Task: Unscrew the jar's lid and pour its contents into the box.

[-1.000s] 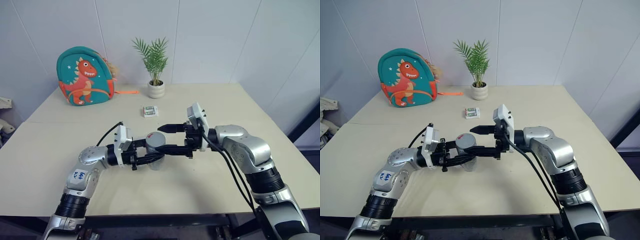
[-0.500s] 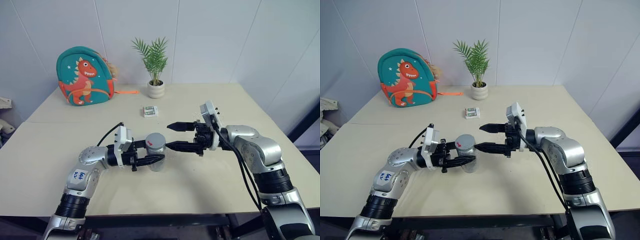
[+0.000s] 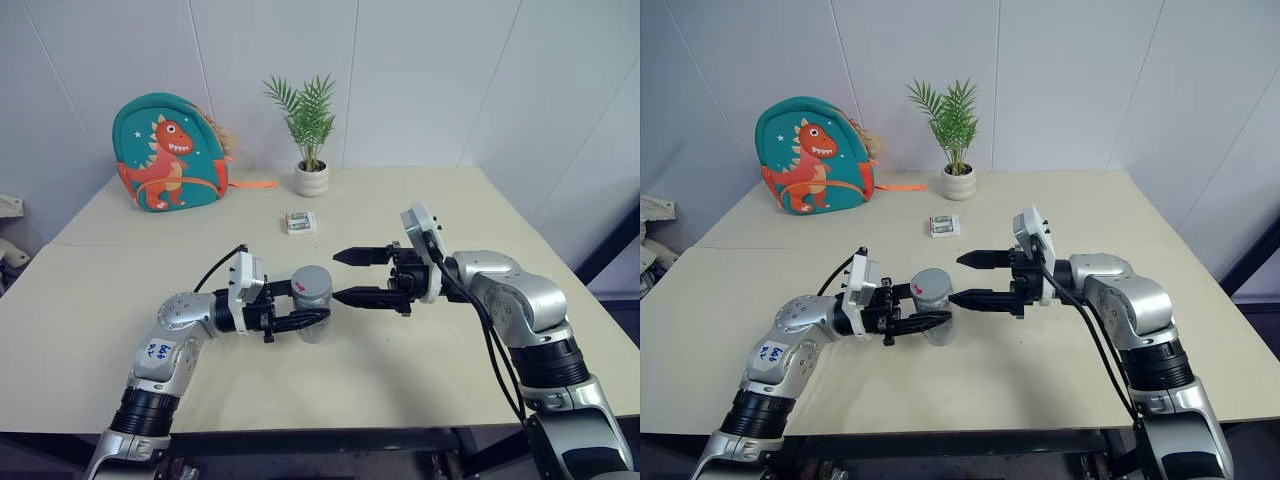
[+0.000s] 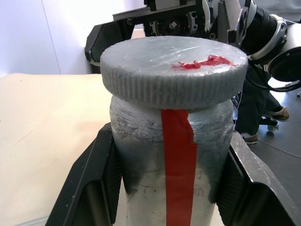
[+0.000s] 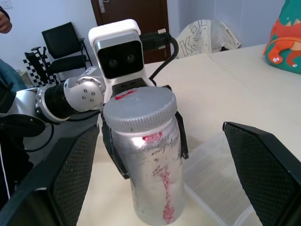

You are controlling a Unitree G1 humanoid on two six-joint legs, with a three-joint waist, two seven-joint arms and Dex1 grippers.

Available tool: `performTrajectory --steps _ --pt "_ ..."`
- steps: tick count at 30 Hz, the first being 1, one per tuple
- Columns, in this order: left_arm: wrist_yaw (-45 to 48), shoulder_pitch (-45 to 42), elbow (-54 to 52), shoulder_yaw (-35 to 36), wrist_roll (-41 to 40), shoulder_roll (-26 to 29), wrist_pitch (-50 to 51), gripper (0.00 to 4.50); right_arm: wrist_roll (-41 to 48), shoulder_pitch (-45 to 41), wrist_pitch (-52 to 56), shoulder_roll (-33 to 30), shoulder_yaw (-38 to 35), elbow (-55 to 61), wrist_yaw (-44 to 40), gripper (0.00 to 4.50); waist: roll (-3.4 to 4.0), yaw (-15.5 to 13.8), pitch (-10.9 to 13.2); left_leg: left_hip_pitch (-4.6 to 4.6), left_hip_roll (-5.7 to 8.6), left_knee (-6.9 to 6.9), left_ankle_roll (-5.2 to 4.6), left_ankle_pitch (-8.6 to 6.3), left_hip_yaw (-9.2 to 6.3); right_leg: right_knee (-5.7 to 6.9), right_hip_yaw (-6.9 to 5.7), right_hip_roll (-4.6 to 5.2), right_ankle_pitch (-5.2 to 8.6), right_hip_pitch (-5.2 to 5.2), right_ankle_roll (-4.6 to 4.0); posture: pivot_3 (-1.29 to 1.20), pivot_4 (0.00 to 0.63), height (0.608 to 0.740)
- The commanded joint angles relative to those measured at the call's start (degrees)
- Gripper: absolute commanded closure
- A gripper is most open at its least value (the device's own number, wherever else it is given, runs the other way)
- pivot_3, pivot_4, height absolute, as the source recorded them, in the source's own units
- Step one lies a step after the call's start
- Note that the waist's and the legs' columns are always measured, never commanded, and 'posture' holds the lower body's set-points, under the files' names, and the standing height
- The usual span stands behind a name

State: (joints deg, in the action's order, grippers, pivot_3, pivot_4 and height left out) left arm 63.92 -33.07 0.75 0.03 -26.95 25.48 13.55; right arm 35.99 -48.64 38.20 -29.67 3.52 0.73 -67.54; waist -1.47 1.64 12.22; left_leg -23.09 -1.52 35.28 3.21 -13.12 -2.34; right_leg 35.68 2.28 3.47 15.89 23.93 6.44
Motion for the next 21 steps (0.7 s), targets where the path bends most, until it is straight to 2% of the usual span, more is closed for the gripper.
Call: performTrajectory --steps 1,9,19,21 --pt "0.1 0.1 -2.0 0.5 -1.1 0.0 -0.8 2.31 -0.2 -2.1 -0.3 1.2 0.7 2.2 1.3 0.06 0.0 0.0 0.0 0.0 0.0 0.0 0.0 0.0 0.0 0.0 0.0 0.0 0.0 0.0 0.0 0.0 0.15 0.74" --pt "0.4 -0.4 -1.5 0.2 -1.0 -0.2 -0.8 2.31 -1.8 -4.6 -0.2 5.7 4.2 1.9 2.6 0.06 0.0 -0.1 0.0 0.0 0.0 0.0 0.0 0.0 0.0 0.01 -0.01 0.01 0.0 0.01 0.0 0.0 0.15 0.74" --pt "0.1 -0.3 -1.8 0.2 -0.9 -0.2 -0.7 2.31 -3.9 -5.3 -0.9 7.3 5.6 0.2 3.0 0.06 0.0 0.0 0.0 0.0 0.0 0.0 0.0 0.0 0.0 0.02 -0.01 0.0 0.0 0.01 0.0 0.0 0.15 0.74" --pt "0.0 -0.2 -1.9 0.2 -1.0 -0.2 -0.7 2.31 -3.9 -5.2 -0.9 7.4 5.5 0.3 2.9 0.45 0.0 0.0 0.0 0.0 0.0 0.0 0.0 0.0 0.0 0.02 -0.01 0.0 0.0 0.01 0.0 0.0 0.15 0.74"
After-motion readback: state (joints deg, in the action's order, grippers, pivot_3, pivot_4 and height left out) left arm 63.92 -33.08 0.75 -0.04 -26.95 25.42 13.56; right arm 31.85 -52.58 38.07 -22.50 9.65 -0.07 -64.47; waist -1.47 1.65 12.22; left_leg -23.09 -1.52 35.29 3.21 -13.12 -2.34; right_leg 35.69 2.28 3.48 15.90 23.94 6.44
